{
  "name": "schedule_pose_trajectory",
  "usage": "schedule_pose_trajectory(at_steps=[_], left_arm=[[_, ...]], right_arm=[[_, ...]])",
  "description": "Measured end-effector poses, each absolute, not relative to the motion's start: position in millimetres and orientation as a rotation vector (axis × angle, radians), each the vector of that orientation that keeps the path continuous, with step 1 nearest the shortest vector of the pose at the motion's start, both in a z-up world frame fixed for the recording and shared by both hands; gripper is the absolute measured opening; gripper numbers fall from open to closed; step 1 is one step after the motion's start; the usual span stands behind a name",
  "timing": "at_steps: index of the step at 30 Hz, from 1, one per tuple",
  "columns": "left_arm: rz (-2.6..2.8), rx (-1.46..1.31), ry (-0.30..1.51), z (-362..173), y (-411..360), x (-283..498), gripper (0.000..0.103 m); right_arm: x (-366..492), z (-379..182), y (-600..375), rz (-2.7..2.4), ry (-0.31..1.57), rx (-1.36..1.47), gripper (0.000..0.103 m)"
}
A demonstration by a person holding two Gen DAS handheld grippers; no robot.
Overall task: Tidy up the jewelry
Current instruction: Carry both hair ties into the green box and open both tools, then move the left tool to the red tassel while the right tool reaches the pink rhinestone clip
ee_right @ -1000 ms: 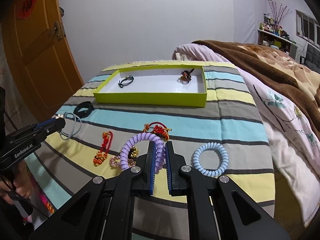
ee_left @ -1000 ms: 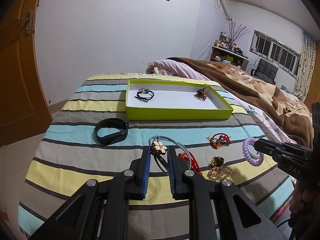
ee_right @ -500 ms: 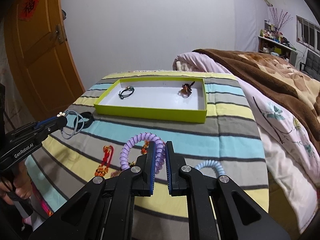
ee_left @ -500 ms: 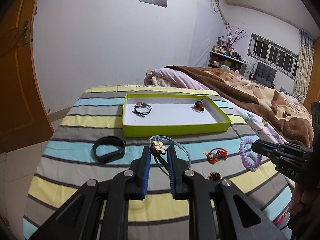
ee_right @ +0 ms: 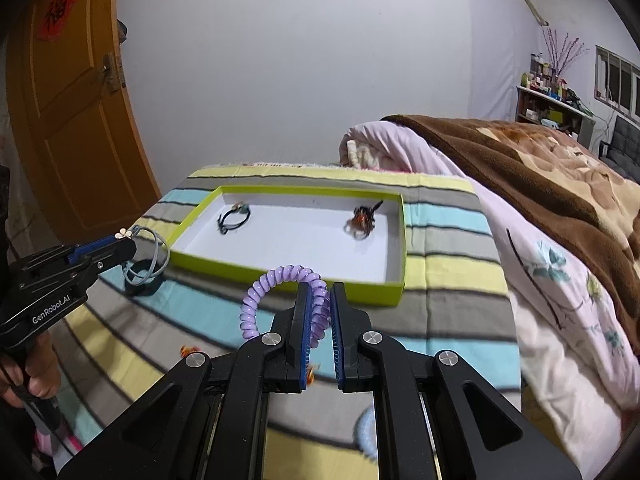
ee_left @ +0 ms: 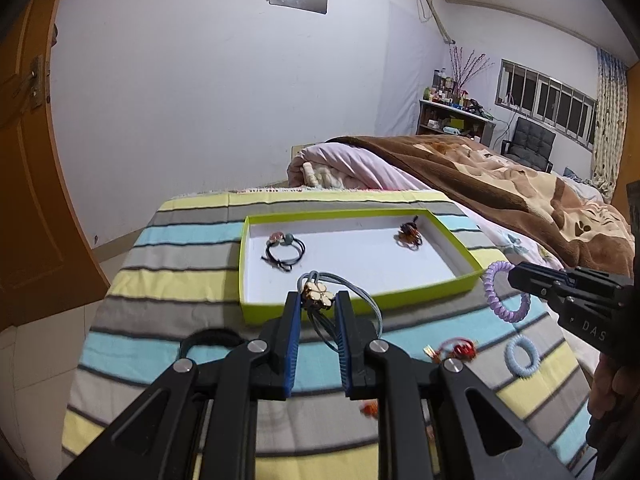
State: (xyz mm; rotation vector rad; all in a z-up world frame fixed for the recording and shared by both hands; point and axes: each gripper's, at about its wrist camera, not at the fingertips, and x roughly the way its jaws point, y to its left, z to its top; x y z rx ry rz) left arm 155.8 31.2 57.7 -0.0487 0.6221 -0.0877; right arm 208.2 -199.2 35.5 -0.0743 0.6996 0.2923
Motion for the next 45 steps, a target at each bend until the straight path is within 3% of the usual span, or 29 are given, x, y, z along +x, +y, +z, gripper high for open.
schedule_pose_trajectory(at_steps=[17, 34, 39, 45], left_arm=[[-0.014, -0.030, 0.723, 24, 47, 257, 0.018], [0.020, -0.003, 0.815, -8, 49, 279, 0.018], [0.004, -0.020, 0.820, -7, 50, 278, 0.019], [-0.010, -0.028, 0.801, 0, 51, 269, 0.024]], right_arm=[[321, -7, -204, 0.224, 0.818, -0.104, 0.009], [341, -35, -202, 0.223, 0.901, -0.110, 0.010], [337, -31, -201, 0.228, 0.887, -0.115, 0.020], [326, -19, -206, 0.230, 0.867, -0.092, 0.021]])
